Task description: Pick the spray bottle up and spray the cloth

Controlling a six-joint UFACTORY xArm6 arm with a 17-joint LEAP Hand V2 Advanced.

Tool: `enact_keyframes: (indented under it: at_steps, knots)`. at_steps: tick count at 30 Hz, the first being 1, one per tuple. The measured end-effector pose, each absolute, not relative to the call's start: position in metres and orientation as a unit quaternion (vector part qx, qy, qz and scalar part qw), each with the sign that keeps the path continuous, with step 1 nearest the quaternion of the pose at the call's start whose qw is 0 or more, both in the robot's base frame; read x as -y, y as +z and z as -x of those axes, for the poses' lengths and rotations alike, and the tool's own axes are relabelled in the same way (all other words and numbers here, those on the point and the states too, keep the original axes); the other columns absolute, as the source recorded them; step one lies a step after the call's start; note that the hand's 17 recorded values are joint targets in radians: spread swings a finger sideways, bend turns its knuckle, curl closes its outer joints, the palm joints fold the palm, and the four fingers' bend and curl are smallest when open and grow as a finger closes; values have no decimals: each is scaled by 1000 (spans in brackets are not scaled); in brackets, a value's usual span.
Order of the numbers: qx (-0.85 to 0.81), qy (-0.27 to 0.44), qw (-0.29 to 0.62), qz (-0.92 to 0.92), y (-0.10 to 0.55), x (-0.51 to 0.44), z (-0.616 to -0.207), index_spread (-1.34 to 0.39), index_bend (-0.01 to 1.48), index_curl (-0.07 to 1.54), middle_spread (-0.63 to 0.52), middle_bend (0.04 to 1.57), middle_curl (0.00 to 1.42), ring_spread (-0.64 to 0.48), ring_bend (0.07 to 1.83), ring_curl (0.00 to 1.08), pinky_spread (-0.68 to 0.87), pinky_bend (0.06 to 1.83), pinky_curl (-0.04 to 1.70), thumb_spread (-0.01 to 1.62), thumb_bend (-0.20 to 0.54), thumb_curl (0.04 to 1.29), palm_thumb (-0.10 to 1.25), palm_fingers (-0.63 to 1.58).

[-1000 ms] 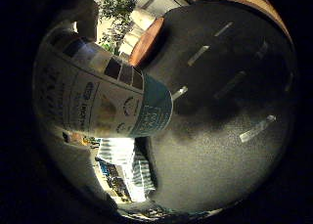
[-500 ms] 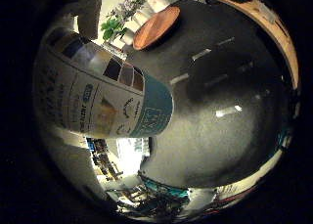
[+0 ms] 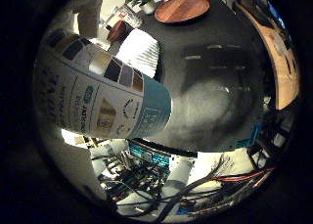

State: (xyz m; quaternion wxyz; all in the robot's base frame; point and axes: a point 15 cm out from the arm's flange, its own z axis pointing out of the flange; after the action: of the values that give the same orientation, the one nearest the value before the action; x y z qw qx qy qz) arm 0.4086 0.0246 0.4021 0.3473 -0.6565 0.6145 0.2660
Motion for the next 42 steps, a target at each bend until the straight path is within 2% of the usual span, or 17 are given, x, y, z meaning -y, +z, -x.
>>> enact_keyframes:
  at_steps: [11, 16, 23, 36, 42]
  knots:
    - [-623, 222, 238, 712, 441, -41, -422, -207, 1173, 676, -104, 1346, 581, -163, 1455, 563, -226, 1071, 1092, 1006, -16, 758, 958, 1213]
    - [-618, 232, 195, 726, 446, -62, -427, -207, 1174, 676, -104, 1346, 583, -165, 1452, 565, -228, 1069, 1097, 1017, -14, 756, 950, 1212]
    - [-611, 262, 132, 735, 432, -89, -418, -207, 1174, 676, -104, 1345, 584, -166, 1450, 568, -244, 1065, 1101, 1028, -13, 745, 955, 1213]
    - [-598, 266, 30, 755, 393, -123, -410, -207, 1172, 676, -104, 1343, 585, -166, 1450, 571, -257, 1061, 1106, 1051, -14, 724, 959, 1214]
    - [-596, 260, -30, 759, 356, -128, -414, -206, 1169, 674, -105, 1343, 585, -166, 1452, 570, -259, 1060, 1108, 1057, -13, 718, 964, 1213]
